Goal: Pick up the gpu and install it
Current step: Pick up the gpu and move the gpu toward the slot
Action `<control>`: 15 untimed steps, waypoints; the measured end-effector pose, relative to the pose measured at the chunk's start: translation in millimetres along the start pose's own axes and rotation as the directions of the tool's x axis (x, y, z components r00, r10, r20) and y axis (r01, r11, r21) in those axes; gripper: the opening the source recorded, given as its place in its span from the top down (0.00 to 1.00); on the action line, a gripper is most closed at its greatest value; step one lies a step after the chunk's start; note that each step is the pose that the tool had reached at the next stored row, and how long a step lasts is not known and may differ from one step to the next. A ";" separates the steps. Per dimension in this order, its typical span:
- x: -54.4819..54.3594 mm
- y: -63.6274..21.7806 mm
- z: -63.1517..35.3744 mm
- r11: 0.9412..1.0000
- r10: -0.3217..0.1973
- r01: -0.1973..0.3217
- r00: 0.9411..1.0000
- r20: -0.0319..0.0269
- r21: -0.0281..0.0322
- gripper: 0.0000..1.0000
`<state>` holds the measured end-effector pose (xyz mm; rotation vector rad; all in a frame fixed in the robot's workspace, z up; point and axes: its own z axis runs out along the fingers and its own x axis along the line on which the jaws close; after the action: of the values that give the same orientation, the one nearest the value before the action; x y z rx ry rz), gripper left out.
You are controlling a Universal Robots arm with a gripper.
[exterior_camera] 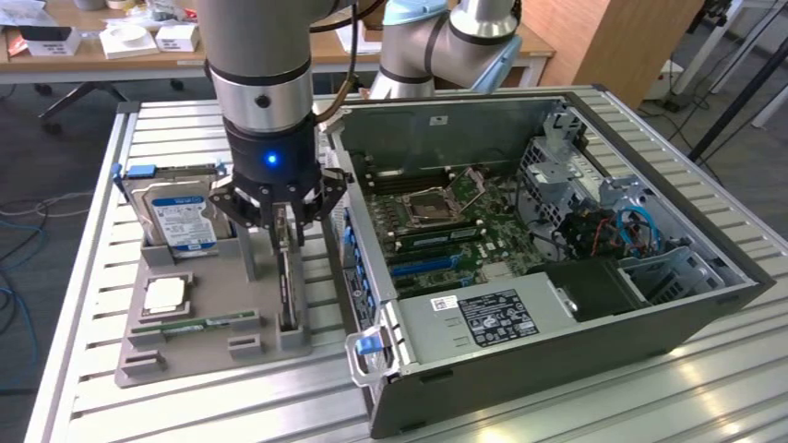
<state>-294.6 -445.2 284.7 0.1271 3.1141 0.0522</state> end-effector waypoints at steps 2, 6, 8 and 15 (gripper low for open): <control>0.0 0.0 0.5 1.000 0.000 0.000 1.000 0.000 0.000 0.64; 0.0 0.0 1.6 1.000 0.000 0.000 1.000 0.000 0.000 0.64; 0.0 -0.1 1.9 1.000 0.000 0.000 1.000 0.000 0.000 0.64; -1.1 -0.4 4.3 1.000 0.000 0.000 1.000 0.000 0.000 0.64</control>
<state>-293.4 -445.6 280.4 0.1270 3.1140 0.0524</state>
